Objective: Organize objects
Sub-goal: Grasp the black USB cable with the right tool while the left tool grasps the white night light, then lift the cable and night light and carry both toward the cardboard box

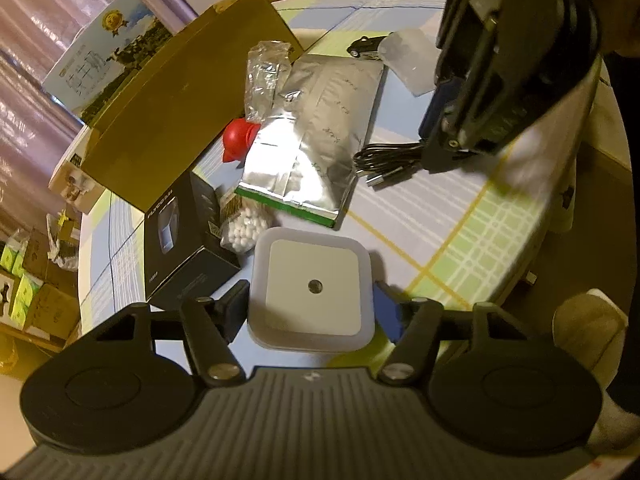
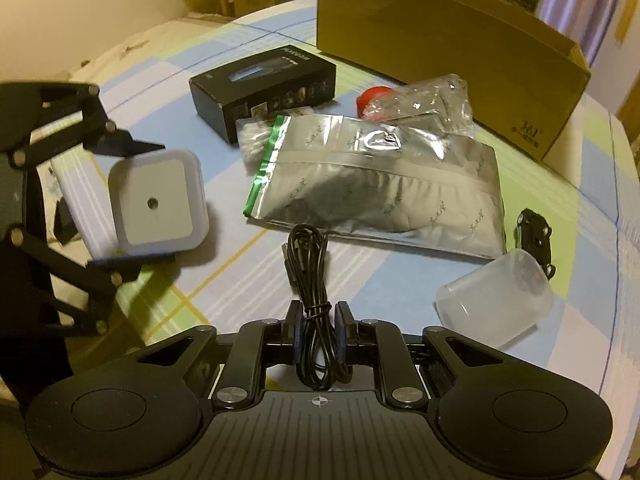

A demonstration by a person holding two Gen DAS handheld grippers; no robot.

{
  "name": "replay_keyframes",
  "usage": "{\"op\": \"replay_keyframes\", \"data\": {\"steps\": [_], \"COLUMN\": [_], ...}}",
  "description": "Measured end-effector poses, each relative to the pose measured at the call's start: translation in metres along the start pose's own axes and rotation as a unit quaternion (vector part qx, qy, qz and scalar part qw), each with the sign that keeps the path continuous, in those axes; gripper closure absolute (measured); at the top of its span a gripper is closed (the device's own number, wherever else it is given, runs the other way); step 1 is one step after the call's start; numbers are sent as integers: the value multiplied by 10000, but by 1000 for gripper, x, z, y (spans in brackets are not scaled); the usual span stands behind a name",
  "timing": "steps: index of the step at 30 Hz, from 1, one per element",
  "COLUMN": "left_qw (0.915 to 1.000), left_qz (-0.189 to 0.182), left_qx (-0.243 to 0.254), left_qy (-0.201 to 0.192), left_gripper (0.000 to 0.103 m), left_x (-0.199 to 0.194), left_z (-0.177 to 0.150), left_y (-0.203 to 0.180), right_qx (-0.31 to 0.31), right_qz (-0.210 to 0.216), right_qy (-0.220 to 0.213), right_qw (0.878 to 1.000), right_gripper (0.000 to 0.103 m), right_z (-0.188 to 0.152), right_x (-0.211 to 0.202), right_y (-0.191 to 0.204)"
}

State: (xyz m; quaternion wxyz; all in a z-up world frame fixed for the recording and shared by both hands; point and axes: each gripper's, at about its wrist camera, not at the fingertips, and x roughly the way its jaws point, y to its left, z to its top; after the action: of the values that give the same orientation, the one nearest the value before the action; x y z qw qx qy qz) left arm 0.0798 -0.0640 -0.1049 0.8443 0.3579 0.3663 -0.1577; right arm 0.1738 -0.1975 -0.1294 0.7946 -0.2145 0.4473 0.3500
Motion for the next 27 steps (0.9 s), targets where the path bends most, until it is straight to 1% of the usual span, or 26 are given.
{"op": "replay_keyframes", "data": {"steps": [3,6,8,11,14,16,22,23,27], "left_qw": [9997,9979,9955,9912,9840,9804,9720,9693,9621], "left_qz": [-52,-202,-321,-422,-615,-659,-711,-737,-749], "left_qx": [-248,-607,-894,-1249,-1667,-1851,-2239,-2344,-2618], "left_qy": [23,37,66,123,135,125,39,17,-125], "left_gripper": [42,42,42,42,42,42,42,42,42], "left_x": [-1,-2,-2,-2,-3,-5,-13,-16,-28], "left_z": [-1,-1,-1,1,2,3,9,11,23], "left_y": [7,18,25,34,46,52,69,74,94], "right_qx": [-245,-515,-540,-231,254,564,1397,1522,1707], "right_qz": [-124,-220,-242,-235,-51,3,181,225,189], "right_qy": [-62,-136,-134,-124,-203,-253,-515,-563,-782], "right_qw": [9996,9983,9982,9994,9995,9981,9887,9865,9820], "right_gripper": [90,90,90,91,92,92,92,92,92], "right_z": [-2,-1,0,1,-1,-2,2,5,24], "right_x": [2,5,6,6,0,-7,-34,-40,-62], "right_y": [5,11,12,10,5,2,-13,-16,-25]}}
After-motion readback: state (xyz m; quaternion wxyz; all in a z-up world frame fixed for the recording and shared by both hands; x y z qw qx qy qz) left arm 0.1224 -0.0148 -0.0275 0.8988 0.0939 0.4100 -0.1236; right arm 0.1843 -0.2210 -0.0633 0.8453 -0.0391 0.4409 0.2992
